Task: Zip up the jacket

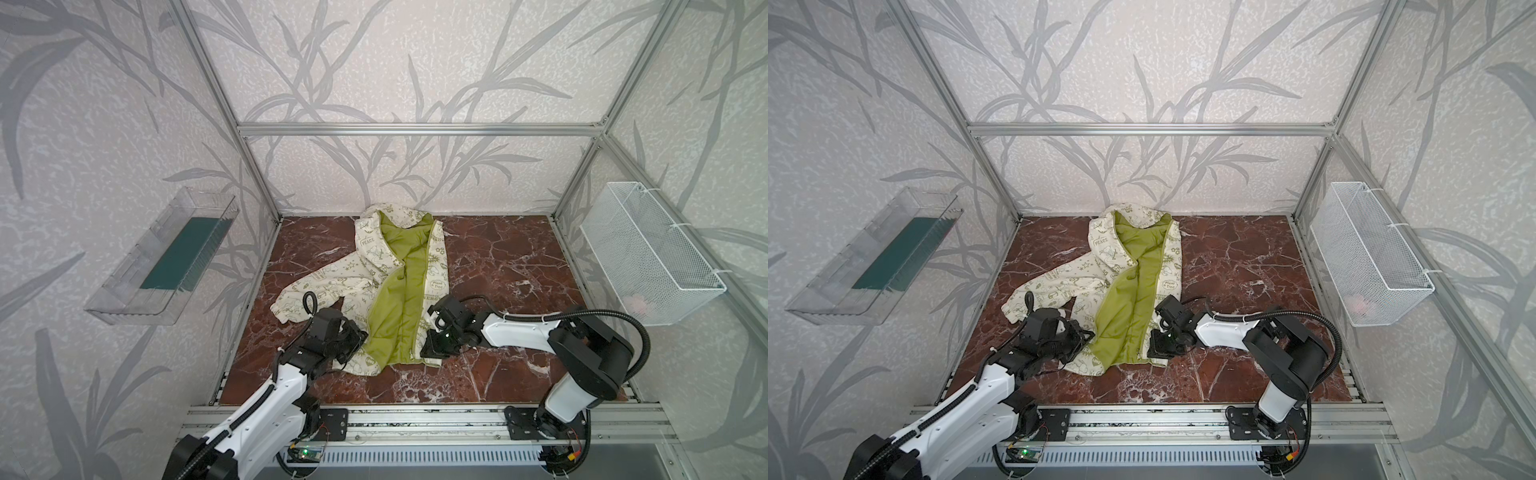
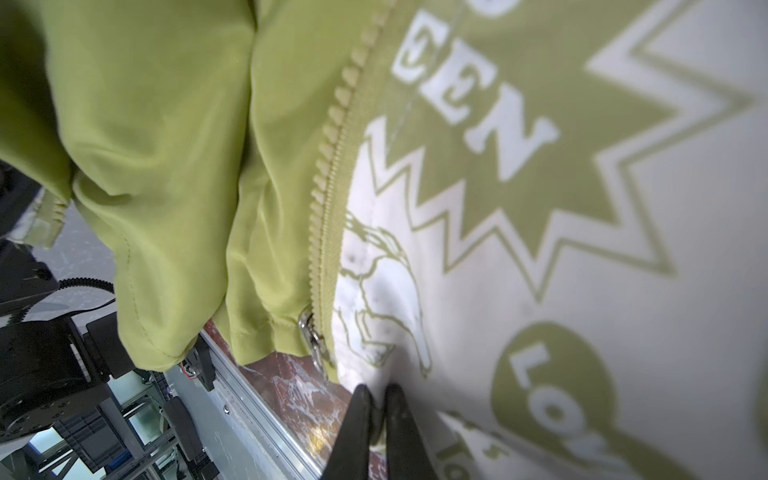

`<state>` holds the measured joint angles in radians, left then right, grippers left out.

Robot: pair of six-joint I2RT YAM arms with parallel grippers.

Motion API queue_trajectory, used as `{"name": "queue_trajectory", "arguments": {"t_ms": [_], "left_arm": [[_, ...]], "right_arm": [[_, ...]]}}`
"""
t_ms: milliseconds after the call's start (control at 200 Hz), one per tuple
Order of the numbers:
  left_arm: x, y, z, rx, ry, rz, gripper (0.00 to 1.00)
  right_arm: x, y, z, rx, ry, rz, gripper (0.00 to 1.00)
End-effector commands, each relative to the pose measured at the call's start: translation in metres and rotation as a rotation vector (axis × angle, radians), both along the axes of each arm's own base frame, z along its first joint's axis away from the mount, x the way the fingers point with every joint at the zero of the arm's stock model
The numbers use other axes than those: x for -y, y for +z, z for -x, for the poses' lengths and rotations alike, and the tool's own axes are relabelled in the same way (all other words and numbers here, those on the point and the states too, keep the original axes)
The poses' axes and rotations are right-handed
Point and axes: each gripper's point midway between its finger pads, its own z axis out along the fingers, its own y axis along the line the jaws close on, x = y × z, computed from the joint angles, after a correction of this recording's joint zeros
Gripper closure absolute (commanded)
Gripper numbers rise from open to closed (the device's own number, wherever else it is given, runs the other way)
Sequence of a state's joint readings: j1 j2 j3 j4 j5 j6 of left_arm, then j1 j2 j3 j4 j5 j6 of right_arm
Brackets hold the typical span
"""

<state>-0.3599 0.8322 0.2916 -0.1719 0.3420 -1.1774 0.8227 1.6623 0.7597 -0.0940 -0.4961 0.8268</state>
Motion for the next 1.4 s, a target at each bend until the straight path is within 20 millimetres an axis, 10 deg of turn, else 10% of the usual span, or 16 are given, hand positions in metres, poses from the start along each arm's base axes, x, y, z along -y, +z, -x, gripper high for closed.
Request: {"name": "queue_trajectory", "arguments": {"t_ms": [0, 390, 1115, 1395], "left_arm": [[-0.003, -0.002, 0.000, 0.002, 0.001, -0.021, 1.00], [-0.002, -0.001, -0.001, 0.004, -0.001, -0.022, 1.00], [-0.004, -0.008, 0.003, -0.012, -0.001, -0.033, 1.00], [-0.002, -0.006, 0.000, -0.011, -0.005, -0.025, 1.00]], "right_arm": [[-0.003, 0.001, -0.001, -0.006, -0.004, -0.018, 0.86], [0.002, 0.003, 0.000, -0.001, -0.010, -0.001, 0.99], [0.062, 0.026, 0.003, 0.017, -0.115, -0.058, 0.96], [0.056, 0.019, 0.005, -0.023, -0.103, -0.092, 0.91]]}}
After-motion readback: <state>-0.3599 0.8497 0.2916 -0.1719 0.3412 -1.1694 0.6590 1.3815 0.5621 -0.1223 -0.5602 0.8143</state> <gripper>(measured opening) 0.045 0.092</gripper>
